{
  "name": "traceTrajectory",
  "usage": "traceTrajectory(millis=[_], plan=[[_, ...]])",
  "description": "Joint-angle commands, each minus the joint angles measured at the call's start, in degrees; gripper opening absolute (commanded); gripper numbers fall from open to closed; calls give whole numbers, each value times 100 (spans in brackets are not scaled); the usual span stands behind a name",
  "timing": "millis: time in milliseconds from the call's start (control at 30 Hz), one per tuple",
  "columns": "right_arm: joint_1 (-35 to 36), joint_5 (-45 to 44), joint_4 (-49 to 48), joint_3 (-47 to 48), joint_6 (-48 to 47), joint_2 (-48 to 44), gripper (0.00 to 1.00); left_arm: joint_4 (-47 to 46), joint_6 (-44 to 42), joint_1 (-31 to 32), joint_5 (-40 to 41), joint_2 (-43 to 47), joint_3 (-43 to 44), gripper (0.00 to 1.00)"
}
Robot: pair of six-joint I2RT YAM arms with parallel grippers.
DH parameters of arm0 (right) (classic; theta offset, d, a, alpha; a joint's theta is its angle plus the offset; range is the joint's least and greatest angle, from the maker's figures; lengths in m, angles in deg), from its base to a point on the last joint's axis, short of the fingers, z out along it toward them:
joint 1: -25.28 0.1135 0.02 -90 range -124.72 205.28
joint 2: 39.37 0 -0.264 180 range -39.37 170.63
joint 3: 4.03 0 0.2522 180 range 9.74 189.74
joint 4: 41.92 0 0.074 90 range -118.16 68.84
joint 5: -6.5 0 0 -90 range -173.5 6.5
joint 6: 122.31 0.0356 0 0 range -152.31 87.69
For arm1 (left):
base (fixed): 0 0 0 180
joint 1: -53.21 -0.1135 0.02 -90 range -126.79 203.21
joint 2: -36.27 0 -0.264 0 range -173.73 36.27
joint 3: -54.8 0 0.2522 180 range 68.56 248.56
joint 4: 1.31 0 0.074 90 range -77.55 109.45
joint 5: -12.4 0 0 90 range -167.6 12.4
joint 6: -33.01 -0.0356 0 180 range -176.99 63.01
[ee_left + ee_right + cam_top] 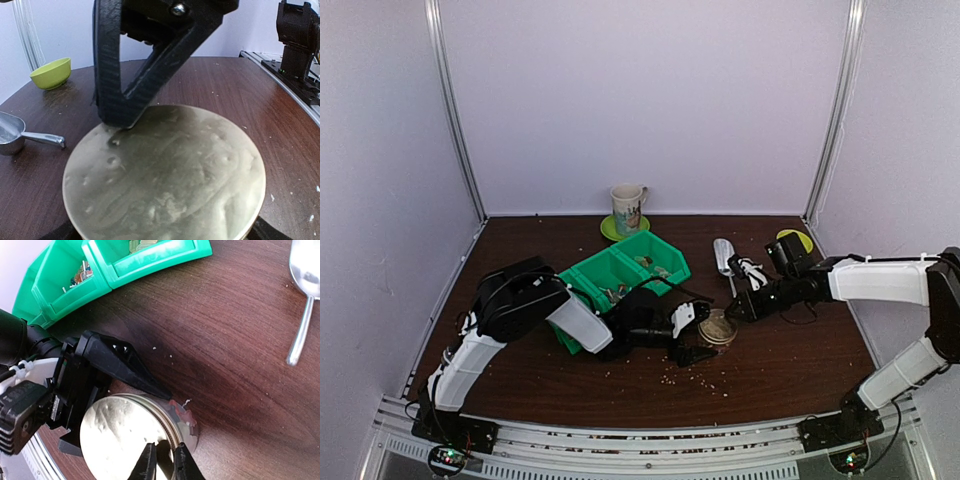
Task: Pack the candies
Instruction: Screw the box lid onto the packing box.
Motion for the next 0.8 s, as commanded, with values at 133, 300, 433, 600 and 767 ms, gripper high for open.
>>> traceTrajectory(millis=[133, 300, 433, 600, 767], plan=[[47, 56, 263, -455, 315, -697, 11, 560, -187, -10, 243, -319, -2, 86], [126, 52, 289, -757, 494, -1118, 11, 576, -166, -22, 254, -329, 20, 86], [240, -14, 491, -893, 501, -1326, 11, 577, -166, -23, 258, -324, 20, 86], [251, -332, 655, -965, 497, -1510, 15, 573, -165, -23, 245, -328, 20, 86], [253, -550, 615, -761, 548, -1607, 16, 585, -166, -23, 237, -317, 12, 86]])
